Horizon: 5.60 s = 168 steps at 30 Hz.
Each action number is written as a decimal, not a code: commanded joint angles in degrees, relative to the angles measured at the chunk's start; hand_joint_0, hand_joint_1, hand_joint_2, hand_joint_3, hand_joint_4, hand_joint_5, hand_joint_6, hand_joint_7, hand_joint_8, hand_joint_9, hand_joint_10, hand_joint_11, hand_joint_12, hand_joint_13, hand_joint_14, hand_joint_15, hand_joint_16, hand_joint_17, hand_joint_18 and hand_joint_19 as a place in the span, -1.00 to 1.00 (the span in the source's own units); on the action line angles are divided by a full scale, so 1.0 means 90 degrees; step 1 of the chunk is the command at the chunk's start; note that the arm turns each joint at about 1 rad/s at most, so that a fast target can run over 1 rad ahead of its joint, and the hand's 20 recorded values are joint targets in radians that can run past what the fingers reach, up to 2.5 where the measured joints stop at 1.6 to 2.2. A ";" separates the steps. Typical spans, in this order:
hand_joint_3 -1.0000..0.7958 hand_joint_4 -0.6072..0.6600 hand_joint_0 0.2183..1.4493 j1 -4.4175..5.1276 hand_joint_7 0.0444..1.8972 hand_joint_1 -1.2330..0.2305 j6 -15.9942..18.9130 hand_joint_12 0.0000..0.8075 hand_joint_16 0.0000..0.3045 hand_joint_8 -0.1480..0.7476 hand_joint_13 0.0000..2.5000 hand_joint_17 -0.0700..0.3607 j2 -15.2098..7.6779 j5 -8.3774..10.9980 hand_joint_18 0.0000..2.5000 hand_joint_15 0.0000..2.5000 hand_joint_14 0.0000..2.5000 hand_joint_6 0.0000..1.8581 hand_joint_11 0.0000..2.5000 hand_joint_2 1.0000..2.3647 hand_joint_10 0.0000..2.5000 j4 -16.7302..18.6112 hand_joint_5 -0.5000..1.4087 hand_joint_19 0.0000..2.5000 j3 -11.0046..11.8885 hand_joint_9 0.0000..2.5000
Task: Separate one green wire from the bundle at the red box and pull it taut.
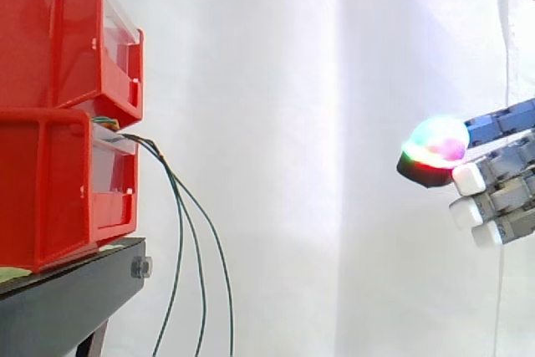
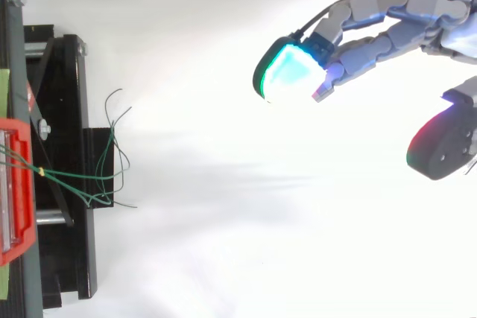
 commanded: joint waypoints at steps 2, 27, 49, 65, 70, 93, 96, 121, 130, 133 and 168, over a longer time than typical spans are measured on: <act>-0.44 0.39 -0.57 0.0022 -0.23 -0.17 0.0008 0.00 -0.68 0.13 -0.51 -0.17 -0.0079 0.0092 -0.63 -0.83 -0.99 -0.46 -0.79 -1.00 -1.00 0.0012 -0.68 -0.84 0.0000 -0.42; -0.44 0.41 -0.55 0.0062 -0.23 -0.16 -0.0266 0.01 -0.68 0.14 -0.48 -0.17 -0.0450 0.0082 -0.60 -0.80 -0.99 -0.46 -0.77 -1.00 -0.99 0.0569 -0.68 -0.81 0.0000 -0.39; -0.44 0.41 -0.53 0.0091 -0.23 -0.16 -0.0461 0.01 -0.69 0.15 -0.46 -0.18 -0.1534 0.0570 -0.59 -0.79 -0.99 -0.46 -0.77 -1.00 -0.99 0.1701 -0.68 -0.80 0.0459 -0.37; -0.44 0.42 -0.53 0.0071 -0.23 -0.16 -0.0568 0.01 -0.69 0.16 -0.46 -0.18 -0.2716 0.0804 -0.58 -0.79 -0.99 -0.46 -0.76 -1.00 -0.99 0.1399 -0.68 -0.80 0.2100 -0.37; -0.44 0.43 -0.53 0.0198 -0.22 -0.16 -0.0695 0.02 -0.69 0.15 -0.45 -0.18 -0.2716 0.0775 -0.58 -0.79 -0.99 -0.46 -0.75 -1.00 -0.99 0.1662 -0.68 -0.79 0.2109 -0.37; -0.44 0.49 -0.53 0.0520 -0.14 -0.16 -0.0373 0.03 -0.68 0.17 -0.44 -0.17 -0.3067 0.0746 -0.56 -0.78 -0.99 -0.46 -0.74 -1.00 -0.99 0.1994 -0.66 -0.78 0.2393 -0.35; -0.44 0.49 -0.52 0.0550 -0.13 -0.16 -0.0393 0.03 -0.68 0.17 -0.44 -0.17 -0.3067 0.0746 -0.56 -0.78 -0.99 -0.46 -0.73 -1.00 -0.99 0.2092 -0.65 -0.77 0.2393 -0.34; -0.44 0.53 -0.47 0.0423 -0.08 -0.21 -0.0441 0.00 -0.67 0.15 -0.41 -0.16 -0.3380 0.0726 -0.51 -0.76 -0.99 -0.46 -0.73 -1.00 -0.99 0.2336 -0.64 -0.73 0.2686 -0.31; -0.44 0.55 -0.40 0.0472 -0.04 -0.30 -0.0607 -0.02 -0.68 0.14 -0.40 -0.17 -0.3390 0.0756 -0.49 -0.76 -0.99 -0.46 -0.72 -1.00 -0.99 0.2151 -0.62 -0.71 0.2910 -0.30; -0.44 0.55 -0.40 0.0481 -0.04 -0.30 -0.0627 -0.02 -0.69 0.13 -0.39 -0.17 -0.3380 0.0756 -0.49 -0.75 -0.99 -0.46 -0.71 -1.00 -0.99 0.2053 -0.62 -0.72 0.2949 -0.29; -0.33 0.46 -0.36 0.0540 0.20 -0.26 -0.0627 -0.02 -0.69 0.16 -0.38 -0.18 -0.3380 0.0795 -0.48 -0.74 -0.99 -0.46 -0.69 -0.99 -0.99 0.1311 -0.60 -0.70 0.3438 -0.26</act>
